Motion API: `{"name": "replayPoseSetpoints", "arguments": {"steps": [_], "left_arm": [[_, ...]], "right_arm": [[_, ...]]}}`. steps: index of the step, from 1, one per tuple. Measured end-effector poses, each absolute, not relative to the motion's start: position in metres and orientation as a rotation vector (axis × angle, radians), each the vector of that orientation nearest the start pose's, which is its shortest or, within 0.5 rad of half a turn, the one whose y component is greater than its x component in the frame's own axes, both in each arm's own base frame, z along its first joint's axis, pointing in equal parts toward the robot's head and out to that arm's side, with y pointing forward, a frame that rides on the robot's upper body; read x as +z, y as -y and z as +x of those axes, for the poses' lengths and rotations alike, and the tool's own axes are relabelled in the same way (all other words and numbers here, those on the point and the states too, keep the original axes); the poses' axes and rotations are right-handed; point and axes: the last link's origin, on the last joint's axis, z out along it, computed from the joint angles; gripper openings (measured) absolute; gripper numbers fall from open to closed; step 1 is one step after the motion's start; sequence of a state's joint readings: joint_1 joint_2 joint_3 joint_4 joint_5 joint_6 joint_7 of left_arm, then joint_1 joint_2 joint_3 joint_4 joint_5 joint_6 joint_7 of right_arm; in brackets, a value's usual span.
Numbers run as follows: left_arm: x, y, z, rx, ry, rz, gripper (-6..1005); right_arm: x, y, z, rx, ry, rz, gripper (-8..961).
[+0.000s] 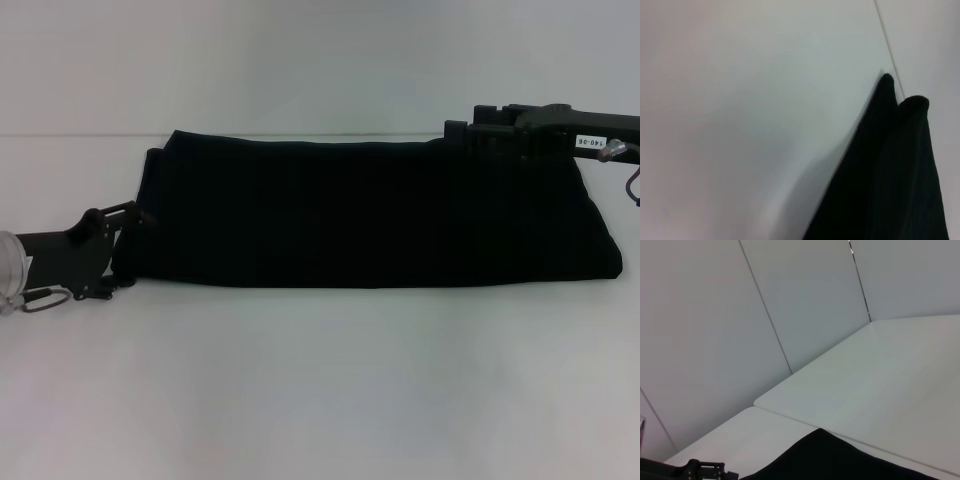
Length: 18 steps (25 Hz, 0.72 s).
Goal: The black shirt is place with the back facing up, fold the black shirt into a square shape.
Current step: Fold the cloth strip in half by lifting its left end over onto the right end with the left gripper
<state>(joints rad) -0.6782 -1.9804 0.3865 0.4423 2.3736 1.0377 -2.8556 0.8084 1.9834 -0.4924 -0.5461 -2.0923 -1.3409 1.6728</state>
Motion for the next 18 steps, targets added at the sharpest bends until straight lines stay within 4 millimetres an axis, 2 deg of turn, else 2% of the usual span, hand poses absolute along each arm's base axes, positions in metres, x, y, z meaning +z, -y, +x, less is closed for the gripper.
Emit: {"name": "replayPoseSetpoints", "arguments": {"steps": [18], "left_arm": [[0.0273, -0.3937, -0.3344, 0.974, -2.949, 1.720, 920]], "right_arm": [[0.0421, -0.4252, 0.2171, 0.725, -0.859, -2.497, 750]]}}
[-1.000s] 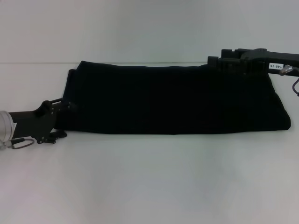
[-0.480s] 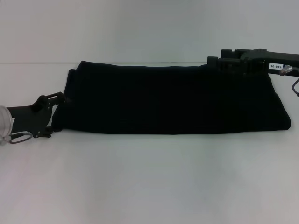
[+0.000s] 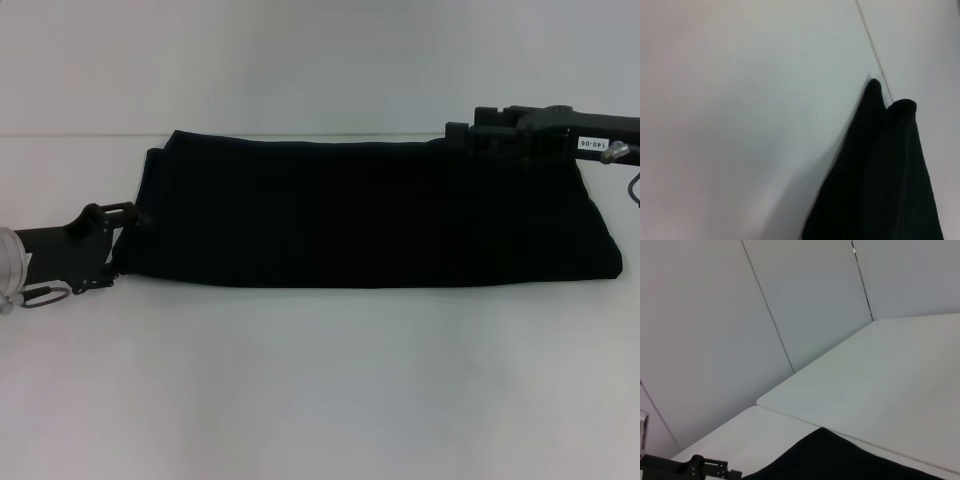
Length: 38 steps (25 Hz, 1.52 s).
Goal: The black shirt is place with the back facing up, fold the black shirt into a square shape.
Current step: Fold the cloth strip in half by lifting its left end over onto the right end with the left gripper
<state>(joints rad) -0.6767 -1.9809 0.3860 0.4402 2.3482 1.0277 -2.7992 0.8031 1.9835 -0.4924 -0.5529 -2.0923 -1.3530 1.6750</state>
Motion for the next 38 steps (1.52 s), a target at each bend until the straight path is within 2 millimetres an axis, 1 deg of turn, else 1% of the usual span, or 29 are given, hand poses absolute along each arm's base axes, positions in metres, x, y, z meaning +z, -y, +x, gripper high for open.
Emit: {"name": "replayPoseSetpoints", "arguments": {"steps": [1, 6, 12, 14, 20, 26, 29, 32, 34, 38], "left_arm": [[0.027, -0.393, -0.335, 0.975, -2.945, 1.726, 920], [0.025, -0.392, -0.336, 0.957, -2.947, 1.739, 792], [0.025, -0.391, -0.338, 0.950, -2.957, 1.749, 524], [0.025, -0.391, -0.338, 0.949, -2.960, 1.753, 276], [0.025, -0.391, -0.339, 0.934, -2.961, 1.776, 71], [0.024, -0.386, -0.344, 0.923, -2.931, 1.854, 42], [0.026, -0.381, -0.344, 0.947, -2.855, 1.949, 28], [0.032, -0.375, -0.347, 1.009, -2.782, 2.047, 23], [0.039, -0.369, -0.354, 1.035, -2.770, 2.094, 23], [0.067, -0.348, -0.375, 1.123, -2.780, 2.136, 24]], "right_arm": [[0.042, -0.425, 0.217, 0.724, -0.859, -2.496, 750], [0.043, -0.425, 0.217, 0.724, -0.856, -2.494, 750], [0.042, -0.425, 0.216, 0.725, -0.852, -2.494, 751], [0.042, -0.425, 0.216, 0.725, -0.853, -2.493, 751], [0.042, -0.426, 0.216, 0.723, -0.852, -2.491, 751], [0.040, -0.425, 0.216, 0.727, -0.855, -2.493, 751], [0.037, -0.424, 0.216, 0.730, -0.861, -2.492, 751], [0.036, -0.424, 0.216, 0.734, -0.867, -2.484, 750], [0.035, -0.425, 0.214, 0.747, -0.877, -2.476, 750], [0.038, -0.431, 0.212, 0.779, -0.907, -2.428, 748]]}}
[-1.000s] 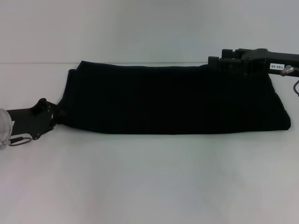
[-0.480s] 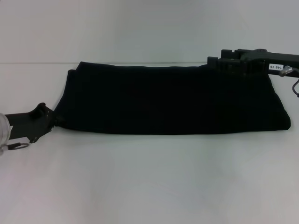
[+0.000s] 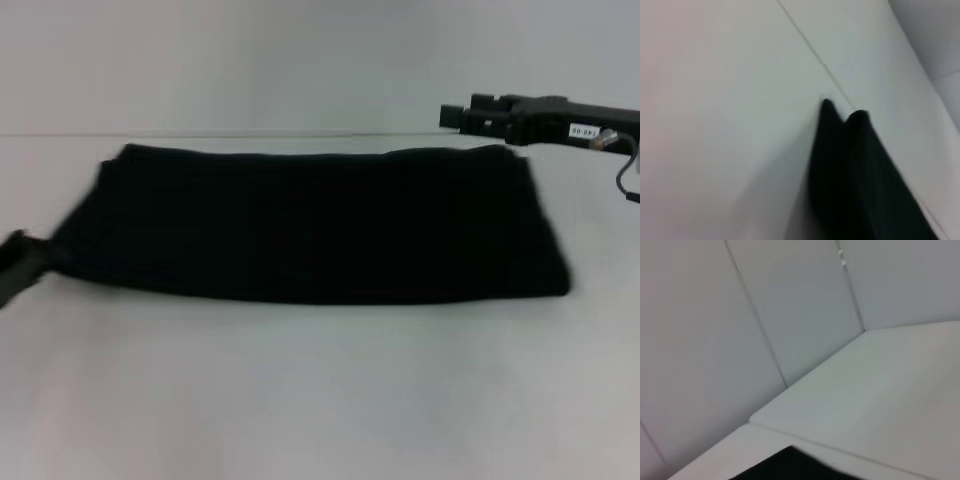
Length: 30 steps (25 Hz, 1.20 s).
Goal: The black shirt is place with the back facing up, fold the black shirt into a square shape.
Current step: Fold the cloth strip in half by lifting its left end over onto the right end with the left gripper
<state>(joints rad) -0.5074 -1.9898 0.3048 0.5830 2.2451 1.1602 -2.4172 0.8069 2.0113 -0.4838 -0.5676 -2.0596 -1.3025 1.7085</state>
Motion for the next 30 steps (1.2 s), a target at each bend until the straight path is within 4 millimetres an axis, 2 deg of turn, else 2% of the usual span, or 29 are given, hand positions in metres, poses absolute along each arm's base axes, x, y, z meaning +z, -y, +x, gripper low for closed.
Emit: {"name": "replayPoseSetpoints", "arguments": {"steps": [5, 9, 12, 14, 15, 18, 20, 22, 24, 25, 26, 29, 30], "left_arm": [[0.114, -0.312, -0.404, -0.827, 1.896, -1.425, 24], [0.145, -0.294, -0.412, -0.857, 1.849, -1.399, 23], [0.156, -0.305, -0.393, -0.934, 1.819, -1.488, 23], [0.156, -0.320, -0.370, -1.002, 1.802, -1.589, 23], [0.151, -0.332, -0.351, -1.054, 1.794, -1.676, 23], [0.123, -0.370, -0.293, -1.139, 1.775, -1.942, 24], [0.091, -0.396, -0.246, -1.157, 1.756, -2.127, 24], [0.060, -0.410, -0.211, -1.140, 1.742, -2.254, 24], [0.018, -0.418, -0.173, -1.080, 1.720, -2.378, 24], [0.000, -0.418, -0.161, -1.051, 1.708, -2.415, 24], [-0.018, -0.418, -0.151, -1.019, 1.696, -2.434, 23], [-0.064, -0.416, -0.144, -0.978, 1.672, -2.382, 31], [-0.064, -0.416, -0.144, -0.978, 1.672, -2.382, 39]], "right_arm": [[0.042, -0.437, 0.214, 0.805, -0.928, -2.362, 747], [0.044, -0.440, 0.216, 0.804, -0.937, -2.329, 747], [0.045, -0.439, 0.220, 0.800, -0.944, -2.311, 748], [0.049, -0.438, 0.225, 0.799, -0.949, -2.295, 748], [0.051, -0.437, 0.228, 0.800, -0.953, -2.285, 748], [0.068, -0.433, 0.246, 0.816, -0.972, -2.218, 748], [0.082, -0.428, 0.261, 0.828, -0.987, -2.165, 748], [0.099, -0.420, 0.277, 0.841, -0.998, -2.113, 747], [0.114, -0.413, 0.290, 0.855, -1.004, -2.074, 747], [0.127, -0.406, 0.300, 0.862, -1.007, -2.046, 747], [0.127, -0.406, 0.300, 0.862, -1.007, -2.046, 747], [0.140, -0.398, 0.310, 0.857, -1.004, -2.029, 747], [0.142, -0.396, 0.311, 0.856, -1.001, -2.031, 747]]}}
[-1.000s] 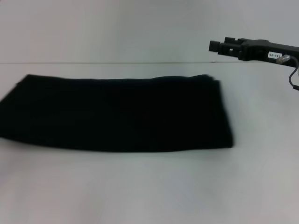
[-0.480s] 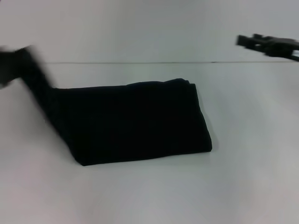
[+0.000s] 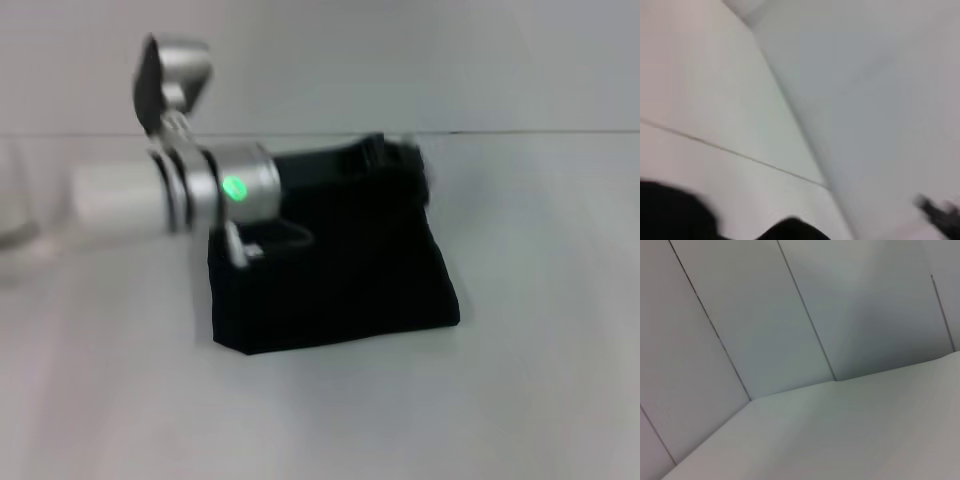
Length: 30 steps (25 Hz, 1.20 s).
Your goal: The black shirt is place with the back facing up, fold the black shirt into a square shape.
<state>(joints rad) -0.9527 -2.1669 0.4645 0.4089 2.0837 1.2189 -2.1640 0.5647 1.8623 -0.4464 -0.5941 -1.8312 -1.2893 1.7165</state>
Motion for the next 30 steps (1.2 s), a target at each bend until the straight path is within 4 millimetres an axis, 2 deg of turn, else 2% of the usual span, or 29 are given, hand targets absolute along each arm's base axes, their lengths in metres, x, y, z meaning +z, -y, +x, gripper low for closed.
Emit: {"name": "replayPoseSetpoints", "arguments": {"steps": [1, 2, 6, 9, 12, 14, 17, 22, 27, 30], "left_arm": [[-0.092, -0.415, -0.159, -0.999, 1.724, -2.221, 47], [-0.104, -0.408, -0.168, -1.002, 1.763, -2.168, 55], [-0.121, -0.384, -0.192, -1.082, 1.739, -2.060, 87], [-0.116, -0.366, -0.183, -1.265, 1.675, -2.144, 131], [-0.095, -0.352, -0.168, -1.504, 1.571, -2.255, 215], [-0.077, -0.351, -0.167, -1.604, 1.495, -2.282, 272], [-0.046, -0.364, -0.184, -1.615, 1.438, -2.208, 356], [-0.007, -0.402, -0.226, -1.420, 1.536, -1.952, 568], [0.010, -0.432, -0.259, -1.162, 1.569, -1.760, 755], [0.012, -0.444, -0.267, -0.991, 1.525, -1.734, 855]], "right_arm": [[0.143, -0.395, 0.312, 0.854, -0.999, -2.033, 747], [0.144, -0.393, 0.313, 0.853, -0.997, -2.037, 748], [0.142, -0.392, 0.312, 0.836, -0.993, -2.057, 748], [0.139, -0.394, 0.310, 0.827, -1.002, -2.068, 748], [0.136, -0.398, 0.306, 0.807, -1.039, -2.085, 747], [0.134, -0.402, 0.303, 0.784, -1.082, -2.100, 747], [0.129, -0.409, 0.298, 0.735, -1.172, -2.122, 747], [0.119, -0.419, 0.286, 0.607, -1.320, -2.172, 747], [0.103, -0.424, 0.272, 0.527, -1.390, -2.223, 748], [0.099, -0.426, 0.268, 0.533, -1.390, -2.227, 748]]}}
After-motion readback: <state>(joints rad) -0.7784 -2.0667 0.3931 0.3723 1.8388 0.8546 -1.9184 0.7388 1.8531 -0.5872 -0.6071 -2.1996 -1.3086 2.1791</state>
